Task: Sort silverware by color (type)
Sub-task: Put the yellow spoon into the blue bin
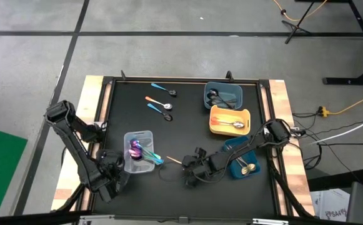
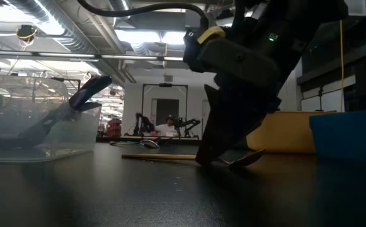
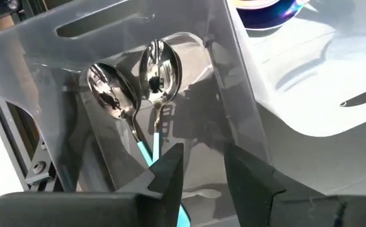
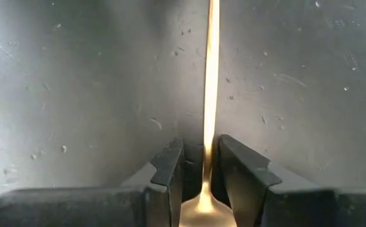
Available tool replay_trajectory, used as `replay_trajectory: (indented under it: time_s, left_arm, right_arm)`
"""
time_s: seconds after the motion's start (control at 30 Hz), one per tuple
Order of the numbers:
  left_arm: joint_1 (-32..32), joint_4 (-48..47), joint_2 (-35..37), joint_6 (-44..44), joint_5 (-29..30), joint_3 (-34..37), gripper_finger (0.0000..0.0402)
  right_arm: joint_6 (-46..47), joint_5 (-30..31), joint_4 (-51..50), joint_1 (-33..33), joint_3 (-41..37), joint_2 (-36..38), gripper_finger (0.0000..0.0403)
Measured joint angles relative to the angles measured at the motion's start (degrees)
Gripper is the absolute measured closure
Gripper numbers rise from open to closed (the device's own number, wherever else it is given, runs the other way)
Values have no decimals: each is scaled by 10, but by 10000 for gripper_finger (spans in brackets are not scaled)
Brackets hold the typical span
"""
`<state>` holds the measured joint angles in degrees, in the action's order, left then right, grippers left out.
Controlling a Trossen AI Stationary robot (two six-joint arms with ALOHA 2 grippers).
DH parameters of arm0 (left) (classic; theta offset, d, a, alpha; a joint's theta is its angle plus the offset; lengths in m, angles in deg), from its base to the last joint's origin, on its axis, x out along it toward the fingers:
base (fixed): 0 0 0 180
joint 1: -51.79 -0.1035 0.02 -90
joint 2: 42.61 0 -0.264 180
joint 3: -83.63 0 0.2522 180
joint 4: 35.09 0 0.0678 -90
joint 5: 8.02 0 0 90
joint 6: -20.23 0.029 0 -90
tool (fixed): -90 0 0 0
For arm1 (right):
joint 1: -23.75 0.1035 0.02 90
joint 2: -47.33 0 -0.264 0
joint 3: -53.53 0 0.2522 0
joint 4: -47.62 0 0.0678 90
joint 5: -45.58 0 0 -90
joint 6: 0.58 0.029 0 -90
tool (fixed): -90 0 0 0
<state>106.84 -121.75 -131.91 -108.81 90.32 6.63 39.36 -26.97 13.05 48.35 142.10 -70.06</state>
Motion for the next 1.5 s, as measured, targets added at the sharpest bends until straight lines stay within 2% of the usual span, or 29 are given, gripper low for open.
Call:
replay_trajectory:
  time_s: [0.27,0.57,0.97,1.13,1.3,1.5]
  left_arm:
    - [0,14,0,0,-1,0,292]
    - [0,17,0,0,-1,0,292]
    - [0,17,0,0,0,0,292]
    - [0,17,0,0,24,0,292]
    - [0,17,0,3,58,0,292]
    - [0,16,0,18,71,0,292]
  right_arm:
    - [0,4,0,1,2,-10,313]
    - [0,20,1,1,1,-11,396]
    - [0,25,-1,2,0,-6,399]
    - [0,44,-12,10,-2,7,401]
    - [1,49,-35,18,-2,36,401]
    - [2,76,-71,37,-1,88,402]
